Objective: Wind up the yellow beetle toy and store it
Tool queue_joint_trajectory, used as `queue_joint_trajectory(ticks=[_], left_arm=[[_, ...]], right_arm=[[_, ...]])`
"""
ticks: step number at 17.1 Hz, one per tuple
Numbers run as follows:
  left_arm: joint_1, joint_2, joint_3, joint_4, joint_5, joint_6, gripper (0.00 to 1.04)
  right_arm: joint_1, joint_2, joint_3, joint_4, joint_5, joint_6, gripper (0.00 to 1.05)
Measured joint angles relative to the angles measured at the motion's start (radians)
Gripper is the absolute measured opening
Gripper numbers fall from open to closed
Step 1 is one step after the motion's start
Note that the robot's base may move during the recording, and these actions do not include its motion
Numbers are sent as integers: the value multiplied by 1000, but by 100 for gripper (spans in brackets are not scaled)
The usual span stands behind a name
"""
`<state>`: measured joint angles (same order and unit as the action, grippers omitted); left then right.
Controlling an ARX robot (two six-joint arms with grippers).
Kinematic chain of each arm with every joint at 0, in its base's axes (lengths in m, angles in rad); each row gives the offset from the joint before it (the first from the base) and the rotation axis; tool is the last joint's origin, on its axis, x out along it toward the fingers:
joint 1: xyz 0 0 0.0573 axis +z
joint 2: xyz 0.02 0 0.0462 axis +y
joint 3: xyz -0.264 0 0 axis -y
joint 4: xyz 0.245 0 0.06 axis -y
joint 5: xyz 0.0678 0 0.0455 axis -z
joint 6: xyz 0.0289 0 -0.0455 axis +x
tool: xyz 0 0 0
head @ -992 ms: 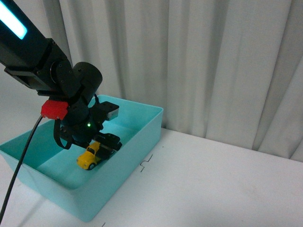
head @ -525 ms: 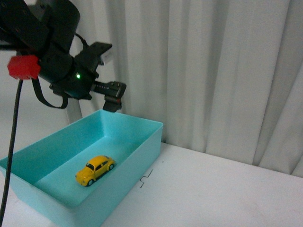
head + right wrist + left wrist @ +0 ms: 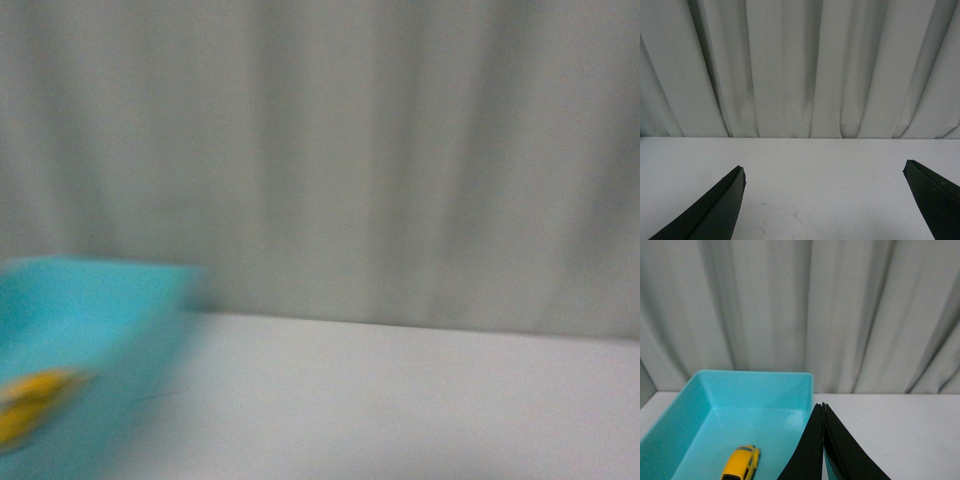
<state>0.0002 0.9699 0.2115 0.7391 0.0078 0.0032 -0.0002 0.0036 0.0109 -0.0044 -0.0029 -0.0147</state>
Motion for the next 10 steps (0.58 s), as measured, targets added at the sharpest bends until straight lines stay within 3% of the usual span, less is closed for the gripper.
queue_joint_trajectory(ticks=[10], left_arm=[[-3,-157,-91,-57,-6,0,2]], right_arm=[[0,0,0,0,3,0,98]])
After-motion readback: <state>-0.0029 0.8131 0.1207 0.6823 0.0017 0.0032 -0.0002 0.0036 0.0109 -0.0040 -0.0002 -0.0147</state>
